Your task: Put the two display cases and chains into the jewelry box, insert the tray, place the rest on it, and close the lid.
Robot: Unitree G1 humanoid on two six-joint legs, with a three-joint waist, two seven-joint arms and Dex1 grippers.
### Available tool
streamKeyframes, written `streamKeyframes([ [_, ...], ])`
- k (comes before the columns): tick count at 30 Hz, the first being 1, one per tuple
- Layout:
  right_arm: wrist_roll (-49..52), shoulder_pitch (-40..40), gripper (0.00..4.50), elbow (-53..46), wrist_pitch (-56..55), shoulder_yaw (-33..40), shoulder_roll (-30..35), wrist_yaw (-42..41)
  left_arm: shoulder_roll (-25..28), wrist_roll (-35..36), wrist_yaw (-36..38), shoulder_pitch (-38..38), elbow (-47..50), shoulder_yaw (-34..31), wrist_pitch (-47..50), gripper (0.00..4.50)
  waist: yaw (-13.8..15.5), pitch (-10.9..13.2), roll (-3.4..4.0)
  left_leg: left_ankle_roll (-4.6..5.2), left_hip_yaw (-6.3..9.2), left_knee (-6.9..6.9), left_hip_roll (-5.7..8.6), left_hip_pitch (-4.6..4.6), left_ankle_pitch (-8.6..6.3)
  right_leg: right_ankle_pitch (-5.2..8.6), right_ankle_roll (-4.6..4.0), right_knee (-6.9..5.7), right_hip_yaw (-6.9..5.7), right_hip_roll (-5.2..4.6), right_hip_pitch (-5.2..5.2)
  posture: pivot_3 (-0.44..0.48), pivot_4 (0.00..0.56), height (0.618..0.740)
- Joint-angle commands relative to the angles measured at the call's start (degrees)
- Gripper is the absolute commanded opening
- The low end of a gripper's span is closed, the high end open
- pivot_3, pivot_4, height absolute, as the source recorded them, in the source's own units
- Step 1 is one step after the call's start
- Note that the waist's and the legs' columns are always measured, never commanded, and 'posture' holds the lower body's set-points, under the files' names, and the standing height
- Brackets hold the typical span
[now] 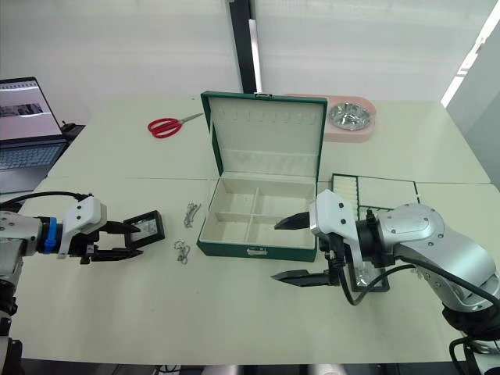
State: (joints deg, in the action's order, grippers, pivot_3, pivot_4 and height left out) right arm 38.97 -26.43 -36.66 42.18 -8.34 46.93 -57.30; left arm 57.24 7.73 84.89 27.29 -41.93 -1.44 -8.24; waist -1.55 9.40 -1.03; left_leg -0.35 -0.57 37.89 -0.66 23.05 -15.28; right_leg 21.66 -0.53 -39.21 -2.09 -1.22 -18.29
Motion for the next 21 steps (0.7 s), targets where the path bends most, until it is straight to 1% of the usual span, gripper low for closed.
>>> streamKeyframes([
  [1, 0.15, -0.94, 4.5, -1.97, -0.45, 0.33, -0.25, 0.3, -0.18, -0.86, -0.82, 1.67, -1.32, 0.16, -1.47, 2.95, -0.01, 0.0, -0.01, 0.0, 0.01, 0.0, 0.0, 0.0, 0.0, 0.0, 0.0, 0.0, -0.01, 0.0, 0.0, 0.0, 0.15, 0.74],
  [9, 0.84, -0.1, 4.5, -3.0, -0.02, 0.56, -0.4, 0.78, -2.03, -1.47, -1.42, 2.3, -2.85, -0.05, -4.08, 2.95, -0.01, 0.0, -0.02, 0.0, 0.01, 0.01, 0.0, 0.0, 0.0, 0.0, 0.0, -0.01, -0.01, 0.0, 0.0, 0.0, 0.15, 0.74],
  [12, 1.61, 0.02, 4.5, -3.11, 0.43, 1.07, -0.61, 1.17, -2.66, -2.06, -2.26, 2.72, -4.14, 0.13, -5.41, 2.38, -0.01, 0.0, -0.02, 0.0, 0.01, 0.01, 0.0, 0.0, 0.0, 0.0, 0.0, -0.02, -0.02, -0.01, 0.0, 0.0, 0.15, 0.74],
  [13, 1.82, -0.06, 4.5, -3.07, 0.53, 1.2, -0.62, 1.26, -2.8, -2.43, -2.65, 2.95, -4.99, 0.29, -5.95, 1.99, -0.01, -0.01, -0.02, 0.0, 0.01, 0.01, 0.0, -0.01, 0.0, 0.0, 0.0, -0.02, -0.02, -0.01, 0.0, 0.0, 0.15, 0.74],
  [14, 1.97, -0.08, 4.5, -3.12, 0.61, 1.29, -0.61, 1.34, -2.86, -2.69, -2.86, 3.08, -5.59, 0.37, -6.36, 1.75, 0.0, -0.01, -0.02, 0.0, 0.01, 0.02, 0.0, -0.01, 0.0, 0.0, 0.0, -0.02, -0.02, 0.0, 0.0, 0.0, 0.15, 0.74],
  [16, 2.08, -0.16, 4.5, -3.16, 0.68, 1.4, -0.59, 1.39, -3.01, -3.3, -3.18, 3.37, -7.05, 0.48, -7.35, 1.08, -0.01, -0.01, -0.02, 0.0, 0.01, 0.03, 0.0, -0.01, 0.0, 0.0, 0.0, -0.04, -0.02, -0.01, 0.0, 0.0, 0.15, 0.74],
  [19, 2.19, -0.32, 4.5, -3.11, 0.69, 1.53, -0.65, 1.44, -3.31, -3.71, -3.57, 3.88, -8.65, 0.49, -8.41, 0.22, -0.02, -0.01, -0.02, 0.0, 0.0, 0.03, 0.0, -0.01, 0.0, 0.0, 0.0, -0.05, -0.02, -0.01, 0.0, 0.0, 0.15, 0.74],
  [20, 2.27, -0.36, 4.5, -3.11, 0.69, 1.6, -0.66, 1.5, -3.4, -3.63, -3.61, 4.08, -8.83, 0.37, -8.51, 0.04, -0.02, -0.01, -0.02, 0.0, 0.01, 0.03, 0.0, -0.02, 0.0, 0.0, 0.0, -0.09, -0.03, -0.01, 0.0, 0.0, 0.15, 0.74],
  [21, 2.36, -0.4, 4.5, -3.09, 0.69, 1.66, -0.64, 1.55, -3.41, -3.49, -3.66, 4.38, -8.96, 0.17, -8.44, 0.04, -0.02, -0.01, -0.02, 0.0, 0.01, 0.03, 0.0, -0.03, 0.0, 0.0, 0.0, -0.12, -0.03, -0.01, 0.0, 0.0, 0.15, 0.74],
])
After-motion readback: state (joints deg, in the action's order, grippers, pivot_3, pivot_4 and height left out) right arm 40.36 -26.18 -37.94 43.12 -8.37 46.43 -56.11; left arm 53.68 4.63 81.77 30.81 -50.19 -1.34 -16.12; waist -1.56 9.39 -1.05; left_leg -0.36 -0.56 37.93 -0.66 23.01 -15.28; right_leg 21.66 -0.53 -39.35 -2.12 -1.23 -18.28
